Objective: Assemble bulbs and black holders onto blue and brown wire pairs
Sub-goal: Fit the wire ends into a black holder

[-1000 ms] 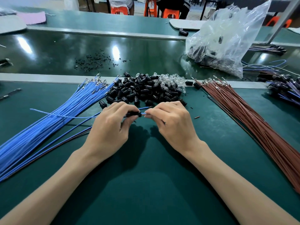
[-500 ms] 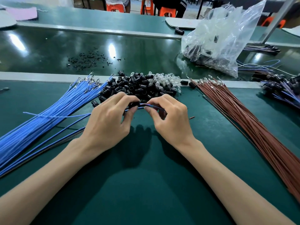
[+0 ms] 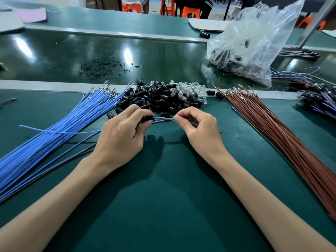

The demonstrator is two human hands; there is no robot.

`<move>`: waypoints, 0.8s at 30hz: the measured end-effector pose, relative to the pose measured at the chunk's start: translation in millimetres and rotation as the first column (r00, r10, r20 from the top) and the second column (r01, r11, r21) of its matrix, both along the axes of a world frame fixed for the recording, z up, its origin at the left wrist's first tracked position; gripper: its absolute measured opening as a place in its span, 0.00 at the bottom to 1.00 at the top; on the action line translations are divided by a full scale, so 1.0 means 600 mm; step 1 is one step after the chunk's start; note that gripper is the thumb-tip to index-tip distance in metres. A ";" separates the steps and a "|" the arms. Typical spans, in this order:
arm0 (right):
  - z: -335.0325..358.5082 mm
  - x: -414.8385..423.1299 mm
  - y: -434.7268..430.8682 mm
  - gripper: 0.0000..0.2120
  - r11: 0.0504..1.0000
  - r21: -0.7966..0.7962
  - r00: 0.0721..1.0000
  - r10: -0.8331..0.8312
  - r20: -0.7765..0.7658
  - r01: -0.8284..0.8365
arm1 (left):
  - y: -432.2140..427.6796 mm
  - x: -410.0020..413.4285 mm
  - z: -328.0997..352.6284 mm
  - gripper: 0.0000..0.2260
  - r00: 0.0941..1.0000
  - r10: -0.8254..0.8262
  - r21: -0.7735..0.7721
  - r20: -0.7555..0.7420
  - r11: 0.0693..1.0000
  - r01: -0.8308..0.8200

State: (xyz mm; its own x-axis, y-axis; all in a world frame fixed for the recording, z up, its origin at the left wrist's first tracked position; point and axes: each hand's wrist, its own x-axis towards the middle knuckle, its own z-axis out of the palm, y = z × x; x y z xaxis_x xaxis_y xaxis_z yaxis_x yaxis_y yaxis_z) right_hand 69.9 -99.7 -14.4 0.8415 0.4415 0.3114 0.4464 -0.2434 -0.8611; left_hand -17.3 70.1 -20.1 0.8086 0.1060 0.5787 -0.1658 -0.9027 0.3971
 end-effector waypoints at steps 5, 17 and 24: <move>0.000 -0.003 0.003 0.08 0.997 -0.062 0.995 0.053 0.080 -0.048 | -0.006 0.001 0.000 0.09 0.993 -0.107 0.078 -0.043 0.991 0.111; -0.011 -0.005 0.010 0.04 0.997 -0.071 0.951 0.024 0.307 -0.002 | -0.007 0.002 -0.005 0.09 0.993 -0.121 -0.022 -0.017 0.992 0.120; -0.023 -0.007 0.017 0.02 0.981 -0.123 0.920 0.185 0.344 -0.151 | -0.008 0.001 -0.004 0.11 0.979 -0.187 -0.037 -0.079 0.982 0.184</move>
